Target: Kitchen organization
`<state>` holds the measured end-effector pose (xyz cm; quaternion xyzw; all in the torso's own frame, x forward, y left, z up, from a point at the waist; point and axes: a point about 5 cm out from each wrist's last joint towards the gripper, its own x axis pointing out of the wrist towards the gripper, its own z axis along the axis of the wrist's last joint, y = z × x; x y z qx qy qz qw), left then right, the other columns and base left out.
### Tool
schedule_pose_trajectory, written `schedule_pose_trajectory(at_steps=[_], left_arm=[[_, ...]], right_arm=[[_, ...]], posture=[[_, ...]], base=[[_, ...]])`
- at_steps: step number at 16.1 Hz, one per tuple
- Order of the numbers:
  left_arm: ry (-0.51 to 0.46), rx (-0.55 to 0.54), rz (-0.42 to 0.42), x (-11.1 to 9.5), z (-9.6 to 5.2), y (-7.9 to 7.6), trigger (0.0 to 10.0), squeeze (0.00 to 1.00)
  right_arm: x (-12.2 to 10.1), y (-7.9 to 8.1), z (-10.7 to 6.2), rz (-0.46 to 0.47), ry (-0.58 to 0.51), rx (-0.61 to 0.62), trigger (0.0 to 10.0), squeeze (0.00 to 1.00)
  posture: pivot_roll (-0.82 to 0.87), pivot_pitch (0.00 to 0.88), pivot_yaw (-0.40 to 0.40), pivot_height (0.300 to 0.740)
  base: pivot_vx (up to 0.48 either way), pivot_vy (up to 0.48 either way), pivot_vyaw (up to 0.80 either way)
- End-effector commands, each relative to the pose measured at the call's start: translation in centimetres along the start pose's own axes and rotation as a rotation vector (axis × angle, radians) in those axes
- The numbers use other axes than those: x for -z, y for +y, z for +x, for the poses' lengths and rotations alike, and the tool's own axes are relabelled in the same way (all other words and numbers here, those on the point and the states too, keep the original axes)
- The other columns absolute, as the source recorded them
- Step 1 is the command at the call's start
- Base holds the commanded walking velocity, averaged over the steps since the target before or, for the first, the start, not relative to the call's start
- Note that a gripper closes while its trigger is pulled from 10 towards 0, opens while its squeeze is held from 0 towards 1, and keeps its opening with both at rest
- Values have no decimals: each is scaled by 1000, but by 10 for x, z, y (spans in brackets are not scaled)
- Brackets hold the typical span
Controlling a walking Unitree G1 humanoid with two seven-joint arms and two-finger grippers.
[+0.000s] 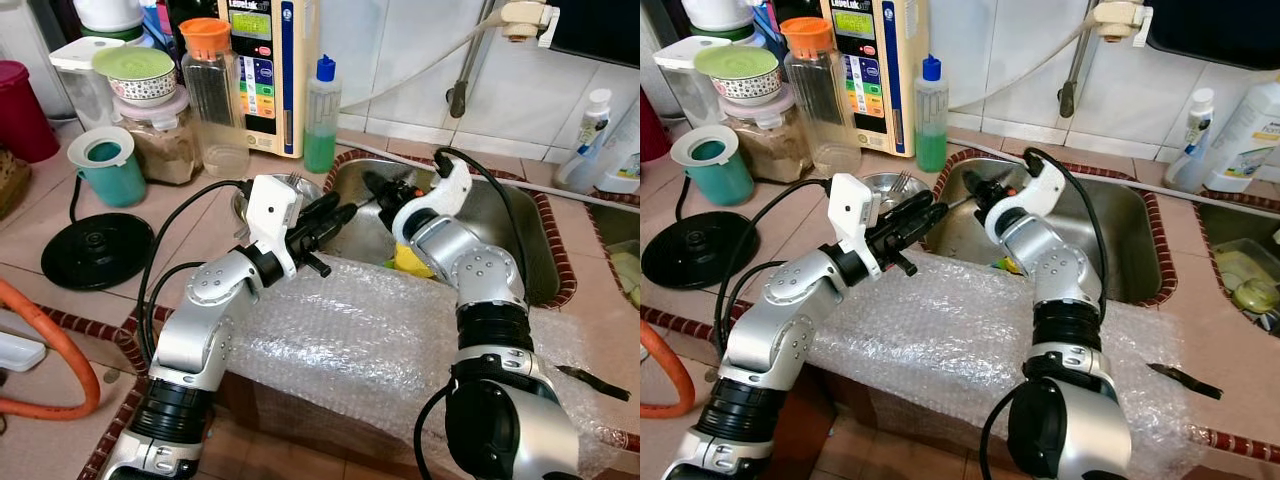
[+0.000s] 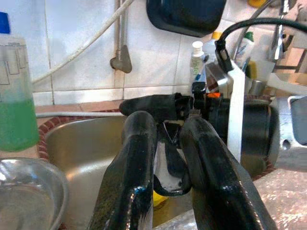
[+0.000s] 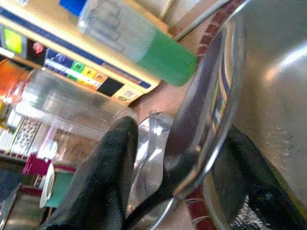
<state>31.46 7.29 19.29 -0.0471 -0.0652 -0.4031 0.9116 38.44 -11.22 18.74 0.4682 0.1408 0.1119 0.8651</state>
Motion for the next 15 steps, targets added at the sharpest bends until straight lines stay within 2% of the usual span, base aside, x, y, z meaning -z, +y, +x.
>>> schedule_pose_trajectory(at_steps=[1,3,6,10,12,15], left_arm=[[-48,41,22,-11,4,-6,0,0],[-60,51,41,-12,4,-11,0,0],[-84,43,27,-14,7,-14,0,0],[-93,57,17,-13,14,-17,0,0],[-100,67,-11,-11,17,-22,0,0],[-98,88,-29,-8,22,-28,0,0]], right_arm=[[-5,-7,-2,32,-21,24,0,0],[-5,-14,-1,80,-30,45,0,0],[-11,-14,-3,105,-58,47,0,0],[-21,-19,-10,97,-110,72,0,0],[-28,-29,-16,98,-142,120,0,0],[-36,-30,-23,100,-180,135,0,0]], posture=[[88,0,10,740],[102,0,11,740],[90,0,32,740],[38,0,42,740],[-8,0,57,740],[-59,12,74,740]], base=[[0,0,0],[0,0,0],[0,0,0],[0,0,0],[0,0,0],[0,0,0]])
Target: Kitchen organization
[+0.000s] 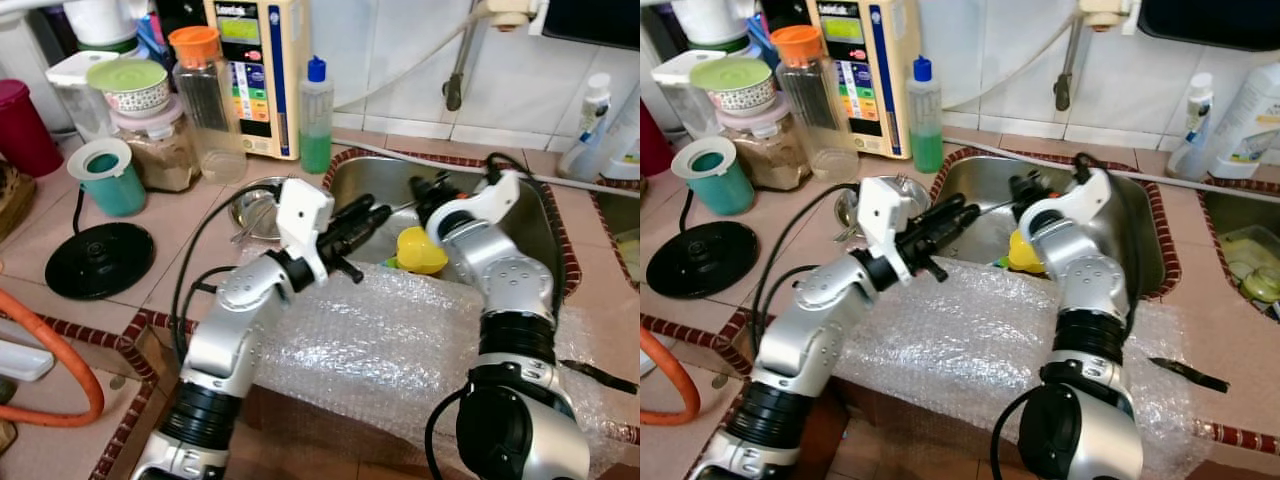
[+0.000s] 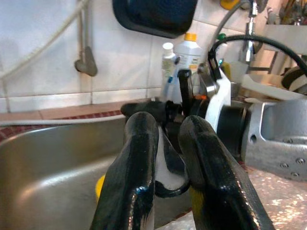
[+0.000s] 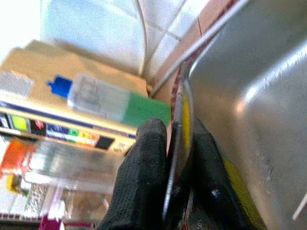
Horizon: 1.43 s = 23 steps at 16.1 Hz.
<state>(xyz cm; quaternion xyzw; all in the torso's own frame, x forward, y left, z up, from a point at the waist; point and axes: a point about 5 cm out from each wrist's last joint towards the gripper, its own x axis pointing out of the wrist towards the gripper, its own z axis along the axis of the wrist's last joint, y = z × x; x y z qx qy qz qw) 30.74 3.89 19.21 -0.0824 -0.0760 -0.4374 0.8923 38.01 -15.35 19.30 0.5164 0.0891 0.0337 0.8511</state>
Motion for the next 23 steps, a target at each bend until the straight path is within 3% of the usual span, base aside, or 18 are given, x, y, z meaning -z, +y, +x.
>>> schedule_pose_trajectory(at_steps=[1,2,3,4,5,9,11,13,14,15,16,17,20,23], left_arm=[[-41,24,26,-8,5,-4,0,0],[-36,34,38,-6,8,-7,2549,0],[-36,40,45,-6,9,-8,2549,0],[-39,34,41,-5,10,-8,10000,773],[-38,11,31,-2,10,-5,10000,1000],[-39,-40,47,-2,12,2,10000,1000],[-11,-63,40,0,9,8,10000,1000],[62,-47,14,10,1,9,10000,1000],[119,-54,21,18,-4,11,10000,1000],[178,-64,14,28,-14,13,10000,1000],[201,-67,10,33,-17,13,10000,1000],[235,-70,22,38,-21,14,10000,1000],[288,-78,20,45,-28,15,10000,1000],[303,-82,26,47,-30,14,10000,1000]], right_arm=[[-8,-15,-5,-19,-34,81,0,0],[-13,-14,-6,-26,-55,85,0,0],[-15,-14,-6,-31,-66,86,0,0],[-23,-14,-7,-57,-115,100,0,0],[-30,-16,-7,-96,-173,132,0,0],[-51,-11,-5,-204,-301,152,0,0],[-56,-6,-1,-312,-362,148,0,0],[-56,-5,2,-594,-413,129,0,0],[-51,-6,5,-766,-407,119,0,0],[-40,-2,7,-1046,-413,67,0,0],[-34,-2,8,-1146,-407,50,0,0],[-25,-4,8,-1329,-414,26,0,0],[-9,-11,9,-1651,-431,-6,0,0],[7,-28,9,-1692,-335,-48,0,0]], posture=[[-63,16,81,740],[-57,12,78,740],[-55,9,77,740],[-52,0,68,740],[-53,0,62,740],[-15,0,31,740],[-10,0,34,740],[12,0,24,740],[37,0,22,740],[38,0,22,740],[42,0,19,740],[59,0,10,740],[77,0,4,740],[92,0,-2,740]], base=[[0,0,0],[0,0,0],[0,0,0],[0,0,0],[0,0,0],[0,0,0],[0,0,0],[0,0,0],[0,0,0],[0,0,0],[0,0,0],[0,0,0],[0,0,0],[0,0,0]])
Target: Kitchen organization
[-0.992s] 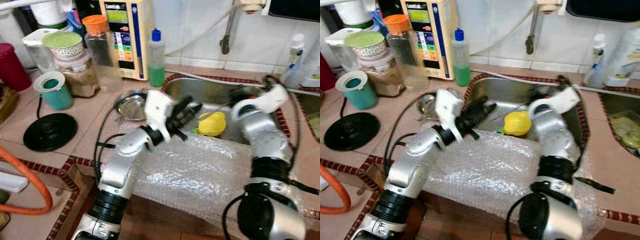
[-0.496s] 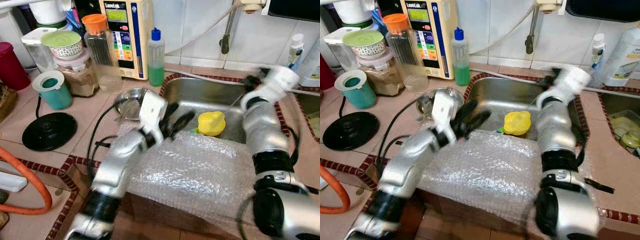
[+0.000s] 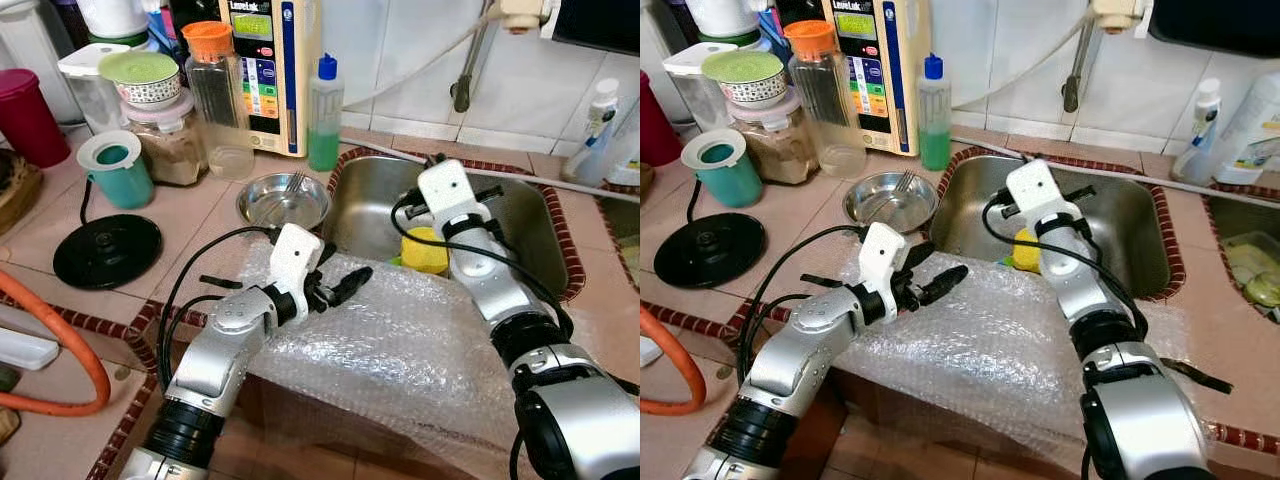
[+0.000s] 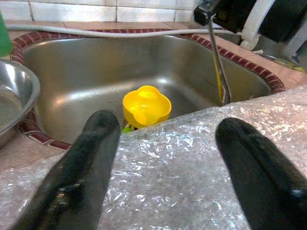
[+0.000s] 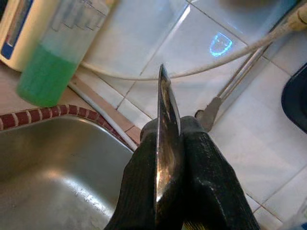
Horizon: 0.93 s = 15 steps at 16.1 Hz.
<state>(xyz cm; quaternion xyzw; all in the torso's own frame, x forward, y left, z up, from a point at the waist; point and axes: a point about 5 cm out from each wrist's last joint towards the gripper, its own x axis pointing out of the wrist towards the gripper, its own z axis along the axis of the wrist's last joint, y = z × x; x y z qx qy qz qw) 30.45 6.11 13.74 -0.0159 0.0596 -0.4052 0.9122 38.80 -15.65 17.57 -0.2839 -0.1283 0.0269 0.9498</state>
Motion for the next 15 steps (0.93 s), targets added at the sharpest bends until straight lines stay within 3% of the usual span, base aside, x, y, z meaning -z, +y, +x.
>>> schedule_pose_trajectory(at_steps=[1,2,3,4,5,6,9,10,15], left_arm=[[9,4,17,-1,-1,-2,10000,1000],[16,4,25,-1,-2,-1,10000,1000],[18,3,24,0,-2,-1,10000,1000],[25,4,29,0,-2,-1,10000,1000],[29,6,34,0,-1,-1,10000,1000],[31,4,35,-1,-1,0,10000,1000],[35,5,36,-1,-1,-2,10000,1000],[36,6,31,0,-1,-3,10000,1000],[40,-4,25,1,-3,-4,10000,1000]], right_arm=[[17,10,-8,10,77,-51,0,0],[22,14,-11,44,109,-64,3098,282],[24,16,-12,46,118,-69,3098,282],[27,21,-15,67,122,-94,4667,443],[29,27,-18,71,127,-135,9725,561],[29,33,-21,28,112,-175,10000,875],[29,38,-23,-108,69,-222,10000,878],[28,37,-22,-109,70,-221,10000,992],[23,40,-17,-156,56,-259,10000,1000]], posture=[[90,0,1,740],[89,0,7,740],[89,0,8,740],[90,0,11,740],[90,0,13,740],[89,0,16,740],[91,0,17,740],[91,0,17,740],[97,0,15,740]], base=[[0,0,0],[0,0,0],[0,0,0],[0,0,0],[0,0,0],[0,0,0],[0,0,0],[0,0,0],[0,0,0]])
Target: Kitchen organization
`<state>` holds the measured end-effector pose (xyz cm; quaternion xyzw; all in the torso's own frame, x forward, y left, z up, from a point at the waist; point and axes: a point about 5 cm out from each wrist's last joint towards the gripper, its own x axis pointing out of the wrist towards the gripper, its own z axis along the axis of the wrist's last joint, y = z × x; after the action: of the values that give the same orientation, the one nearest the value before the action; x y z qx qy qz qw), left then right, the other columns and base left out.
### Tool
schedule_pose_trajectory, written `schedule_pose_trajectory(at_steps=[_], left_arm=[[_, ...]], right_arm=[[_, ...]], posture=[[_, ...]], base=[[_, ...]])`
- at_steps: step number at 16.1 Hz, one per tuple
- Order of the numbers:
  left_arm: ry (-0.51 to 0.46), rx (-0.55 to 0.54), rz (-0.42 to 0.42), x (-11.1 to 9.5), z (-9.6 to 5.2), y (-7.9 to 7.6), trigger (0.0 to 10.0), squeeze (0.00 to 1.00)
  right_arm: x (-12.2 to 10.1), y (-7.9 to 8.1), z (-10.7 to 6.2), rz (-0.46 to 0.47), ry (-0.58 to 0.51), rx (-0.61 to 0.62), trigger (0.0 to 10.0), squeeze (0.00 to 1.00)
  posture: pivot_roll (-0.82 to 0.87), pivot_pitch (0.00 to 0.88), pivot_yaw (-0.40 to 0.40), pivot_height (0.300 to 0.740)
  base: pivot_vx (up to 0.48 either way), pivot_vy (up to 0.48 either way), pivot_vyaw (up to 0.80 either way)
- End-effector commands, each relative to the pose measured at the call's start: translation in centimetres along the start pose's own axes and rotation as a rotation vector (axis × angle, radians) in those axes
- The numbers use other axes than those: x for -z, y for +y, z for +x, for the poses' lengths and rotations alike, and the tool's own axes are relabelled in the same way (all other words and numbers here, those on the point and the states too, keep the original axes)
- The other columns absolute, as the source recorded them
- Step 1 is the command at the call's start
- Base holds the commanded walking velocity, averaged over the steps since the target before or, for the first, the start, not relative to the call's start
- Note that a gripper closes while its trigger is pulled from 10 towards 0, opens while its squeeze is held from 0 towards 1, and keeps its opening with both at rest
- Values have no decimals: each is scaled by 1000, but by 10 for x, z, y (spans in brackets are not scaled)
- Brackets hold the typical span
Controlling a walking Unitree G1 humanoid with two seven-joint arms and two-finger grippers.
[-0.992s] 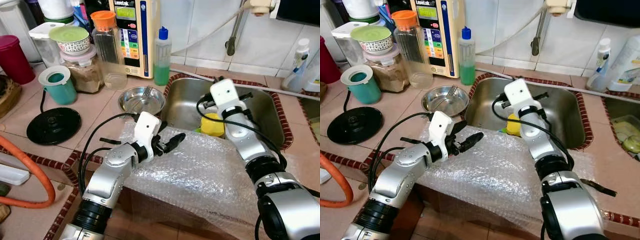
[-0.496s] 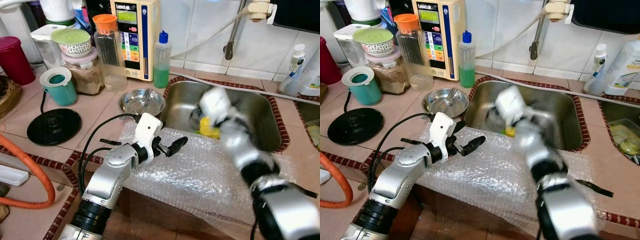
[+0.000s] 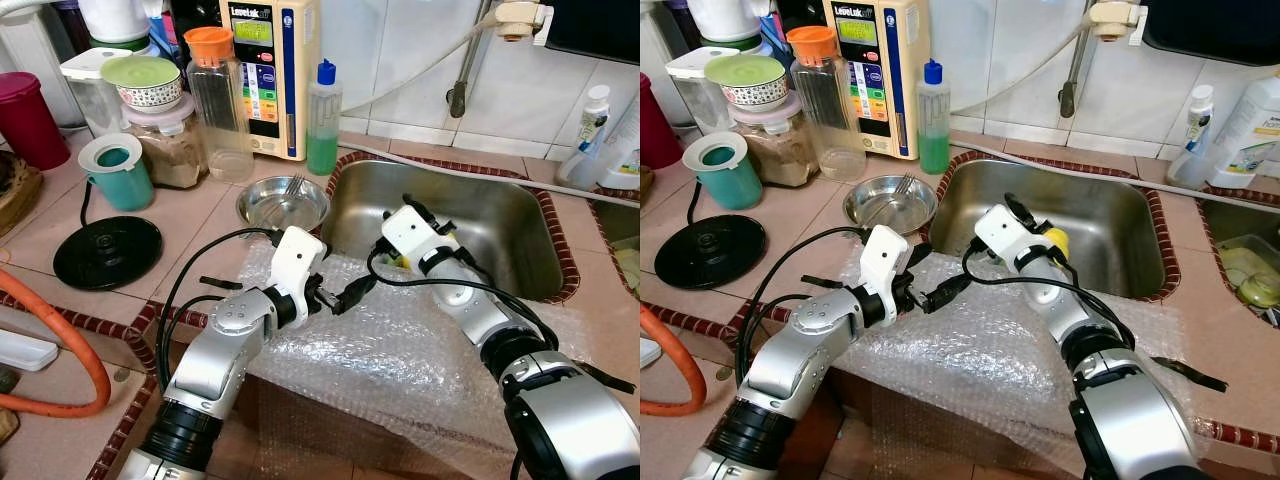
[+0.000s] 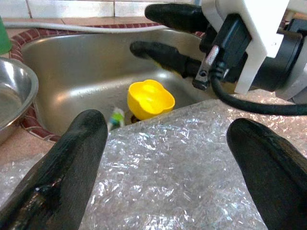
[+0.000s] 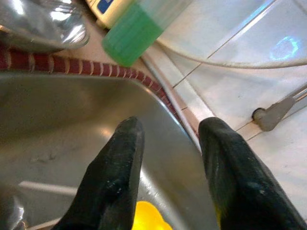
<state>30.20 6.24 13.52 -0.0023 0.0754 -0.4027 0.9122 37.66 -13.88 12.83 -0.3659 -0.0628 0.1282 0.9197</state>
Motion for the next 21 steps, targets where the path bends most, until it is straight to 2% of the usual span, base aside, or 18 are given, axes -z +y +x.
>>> schedule_pose_trajectory(at_steps=[1,2,4,5,9,11,12,14,15,17,21], left_arm=[[1,1,12,-2,-1,-3,10000,1000],[2,0,13,-2,-1,-3,10000,1000],[-2,-20,16,-3,-2,0,10000,1000],[-20,-62,16,-6,-2,6,10000,1000],[-81,-208,22,-17,-5,29,10000,1000],[-116,-358,25,-24,-9,48,10000,1000],[-140,-397,21,-26,-13,53,10000,1000],[-210,-560,-15,-30,-26,70,10000,1000],[-219,-596,-20,-29,-29,74,10000,1000],[-250,-690,-110,-24,-36,82,10000,1000],[-263,-738,-290,-14,-37,89,10000,1000]], right_arm=[[-4,-1,3,-7,-6,-18,10000,1000],[-5,-2,4,1,-6,-12,10000,1000],[-8,-11,7,108,-5,36,10000,1000],[-10,-15,8,196,-17,63,10000,1000],[-16,-17,7,407,-67,97,10000,1000],[-25,-10,5,539,-111,65,10000,1000],[-28,-9,4,524,-129,67,10000,1000],[-37,-6,-3,566,-179,54,10000,1000],[-39,-5,-5,590,-182,45,10000,1000],[-41,-4,-12,627,-191,13,10000,1000],[-62,11,-29,649,-235,-174,10000,1000]], posture=[[98,0,15,740],[99,0,14,740],[102,0,11,740],[103,0,7,740],[90,0,8,740],[79,0,12,740],[75,0,14,740],[72,0,12,740],[72,0,12,740],[72,0,9,740],[72,0,-4,740]], base=[[0,0,0],[0,0,0],[0,0,0],[0,0,0],[0,0,0],[0,0,0],[0,0,0],[0,0,0],[0,0,0],[0,0,0],[0,0,0]])
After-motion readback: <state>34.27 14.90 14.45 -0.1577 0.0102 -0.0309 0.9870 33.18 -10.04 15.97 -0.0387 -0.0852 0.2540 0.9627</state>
